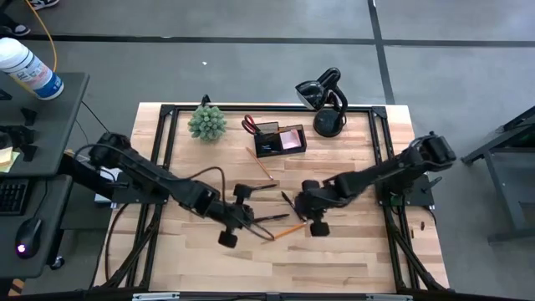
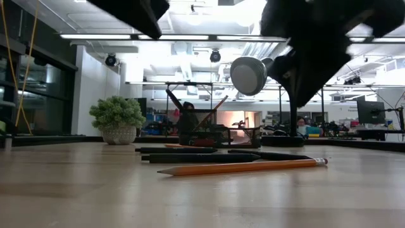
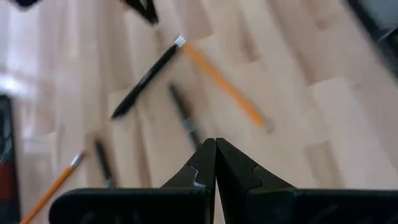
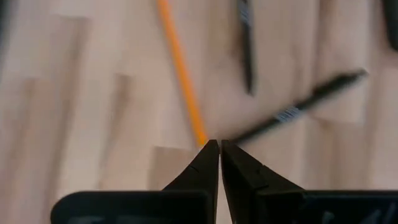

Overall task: Pick and place office supplies into organizer
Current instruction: Put the bottom orange pencil into the black desk organizer

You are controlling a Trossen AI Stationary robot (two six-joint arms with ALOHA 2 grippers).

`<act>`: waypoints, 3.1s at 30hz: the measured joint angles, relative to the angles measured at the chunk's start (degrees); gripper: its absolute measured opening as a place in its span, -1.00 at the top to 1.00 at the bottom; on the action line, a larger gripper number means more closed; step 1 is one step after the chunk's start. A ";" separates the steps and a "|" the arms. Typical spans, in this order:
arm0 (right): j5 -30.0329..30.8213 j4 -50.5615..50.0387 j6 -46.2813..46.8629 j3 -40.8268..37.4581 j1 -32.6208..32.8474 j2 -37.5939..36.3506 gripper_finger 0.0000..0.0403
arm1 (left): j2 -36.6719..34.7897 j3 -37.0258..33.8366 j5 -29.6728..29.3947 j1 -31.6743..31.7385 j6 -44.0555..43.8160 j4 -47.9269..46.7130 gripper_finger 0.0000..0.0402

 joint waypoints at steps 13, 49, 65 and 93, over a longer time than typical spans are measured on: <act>-3.21 -10.98 10.40 10.96 -4.75 3.35 0.94 | -7.55 -7.36 0.22 4.47 -0.59 -7.81 1.00; -2.85 1.90 -4.53 -2.83 1.32 3.35 0.34 | -6.63 -18.64 7.64 4.29 -5.51 25.45 1.00; -4.39 2.49 -5.14 -2.68 2.27 8.23 0.37 | -6.63 -18.64 5.31 4.29 -3.60 25.35 1.00; -3.45 4.60 -5.03 -2.64 2.24 9.08 0.61 | -6.63 -18.64 5.11 4.29 -2.84 23.55 1.00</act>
